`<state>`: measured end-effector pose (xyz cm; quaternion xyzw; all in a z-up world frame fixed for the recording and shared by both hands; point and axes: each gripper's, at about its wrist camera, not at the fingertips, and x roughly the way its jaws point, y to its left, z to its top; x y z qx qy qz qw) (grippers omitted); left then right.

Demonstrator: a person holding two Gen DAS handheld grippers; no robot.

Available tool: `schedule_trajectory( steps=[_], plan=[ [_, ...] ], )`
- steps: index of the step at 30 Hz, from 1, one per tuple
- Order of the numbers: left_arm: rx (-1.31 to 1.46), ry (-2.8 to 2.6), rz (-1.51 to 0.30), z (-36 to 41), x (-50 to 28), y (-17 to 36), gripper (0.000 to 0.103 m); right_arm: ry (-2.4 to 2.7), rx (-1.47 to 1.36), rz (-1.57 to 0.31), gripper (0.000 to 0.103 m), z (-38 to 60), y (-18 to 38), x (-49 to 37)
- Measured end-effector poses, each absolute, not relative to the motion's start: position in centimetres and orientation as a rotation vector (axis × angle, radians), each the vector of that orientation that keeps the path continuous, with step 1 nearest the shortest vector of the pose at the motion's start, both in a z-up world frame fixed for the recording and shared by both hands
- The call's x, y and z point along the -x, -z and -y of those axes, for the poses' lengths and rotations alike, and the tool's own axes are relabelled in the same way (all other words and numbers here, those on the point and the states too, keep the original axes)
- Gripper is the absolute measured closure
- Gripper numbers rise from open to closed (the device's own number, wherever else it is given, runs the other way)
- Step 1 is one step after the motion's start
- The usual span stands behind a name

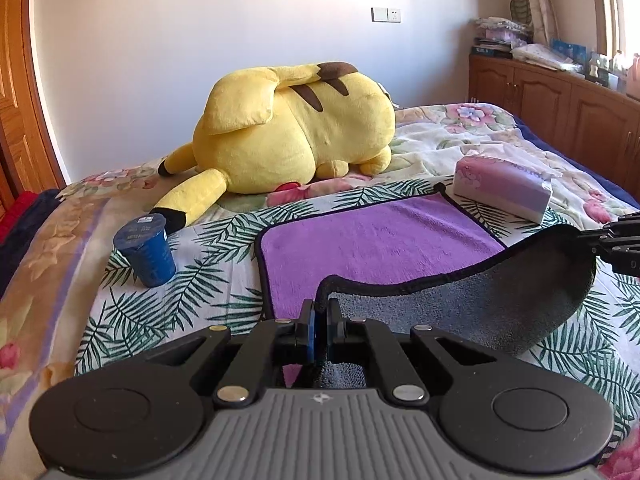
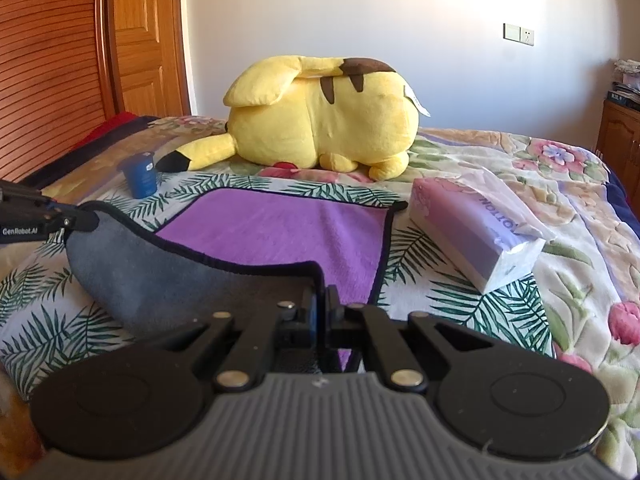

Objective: Fold towel

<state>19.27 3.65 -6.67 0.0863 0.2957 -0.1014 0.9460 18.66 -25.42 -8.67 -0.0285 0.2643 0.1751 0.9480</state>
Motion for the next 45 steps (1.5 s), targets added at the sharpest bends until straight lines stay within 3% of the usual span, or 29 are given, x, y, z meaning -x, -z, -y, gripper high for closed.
schedule_trajectory(
  steps=[45],
  plan=[
    [-0.214, 0.197, -0.495, -2.3, -23.8, 4.2, 0.103, -0.367, 0.036, -0.48, 0.1, 26.1, 7.7, -23.1]
  ],
)
